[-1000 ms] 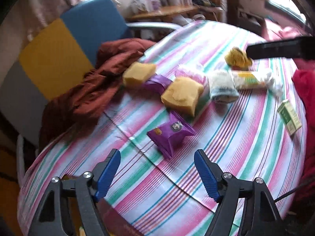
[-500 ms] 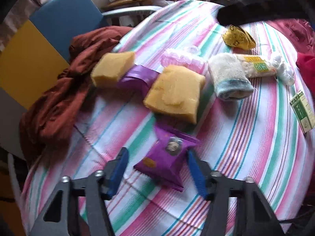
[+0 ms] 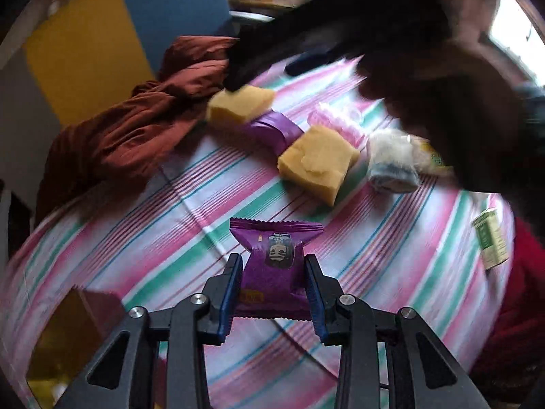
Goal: Organize objects
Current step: 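Grasp the purple snack packet with the left tool while the right tool grasps a yellow sponge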
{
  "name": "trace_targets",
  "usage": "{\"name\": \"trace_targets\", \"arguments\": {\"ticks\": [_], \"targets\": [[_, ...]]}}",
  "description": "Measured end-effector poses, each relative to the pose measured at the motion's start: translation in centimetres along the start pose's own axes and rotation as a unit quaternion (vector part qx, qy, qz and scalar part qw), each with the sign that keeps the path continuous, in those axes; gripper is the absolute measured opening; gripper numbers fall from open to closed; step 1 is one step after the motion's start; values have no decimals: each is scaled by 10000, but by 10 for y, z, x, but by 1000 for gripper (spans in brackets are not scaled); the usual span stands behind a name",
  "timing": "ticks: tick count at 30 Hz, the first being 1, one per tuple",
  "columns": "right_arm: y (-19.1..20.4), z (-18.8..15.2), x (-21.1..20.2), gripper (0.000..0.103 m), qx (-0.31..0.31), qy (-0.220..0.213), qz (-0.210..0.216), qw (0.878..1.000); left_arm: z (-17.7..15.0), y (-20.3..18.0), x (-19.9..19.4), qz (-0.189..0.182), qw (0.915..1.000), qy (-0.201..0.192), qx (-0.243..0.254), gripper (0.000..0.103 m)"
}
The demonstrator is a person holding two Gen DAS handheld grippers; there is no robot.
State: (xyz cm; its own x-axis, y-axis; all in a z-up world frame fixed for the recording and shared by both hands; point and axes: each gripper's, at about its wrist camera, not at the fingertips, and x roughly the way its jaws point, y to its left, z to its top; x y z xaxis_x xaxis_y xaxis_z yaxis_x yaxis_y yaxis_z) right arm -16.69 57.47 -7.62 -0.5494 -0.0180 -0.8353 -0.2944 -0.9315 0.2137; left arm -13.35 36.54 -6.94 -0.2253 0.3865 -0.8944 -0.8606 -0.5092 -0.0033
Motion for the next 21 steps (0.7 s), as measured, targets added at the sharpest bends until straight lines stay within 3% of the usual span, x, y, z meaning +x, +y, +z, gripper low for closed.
{"name": "trace_targets", "arguments": {"ticks": [7, 8, 9, 14, 21], "targets": [[18, 18, 59, 80, -502, 633, -627, 9948, -13, 6, -36, 58, 9983, -354, -466, 37], [18, 16, 64, 79, -496, 733, -584, 9944, -15, 6, -42, 63, 9977, -416, -529, 37], [17, 14, 66, 70, -487, 767, -657, 9937, -17, 7, -48, 92, 9972, -471, -578, 37], [18, 5, 38, 64, -248, 383, -464, 9979, -26, 12, -74, 197, 9932, -816, -807, 37], [50, -17, -53, 64, -190, -425, 42, 9989, -53, 28, -126, 430, 9821, -1337, -1256, 37]]}}
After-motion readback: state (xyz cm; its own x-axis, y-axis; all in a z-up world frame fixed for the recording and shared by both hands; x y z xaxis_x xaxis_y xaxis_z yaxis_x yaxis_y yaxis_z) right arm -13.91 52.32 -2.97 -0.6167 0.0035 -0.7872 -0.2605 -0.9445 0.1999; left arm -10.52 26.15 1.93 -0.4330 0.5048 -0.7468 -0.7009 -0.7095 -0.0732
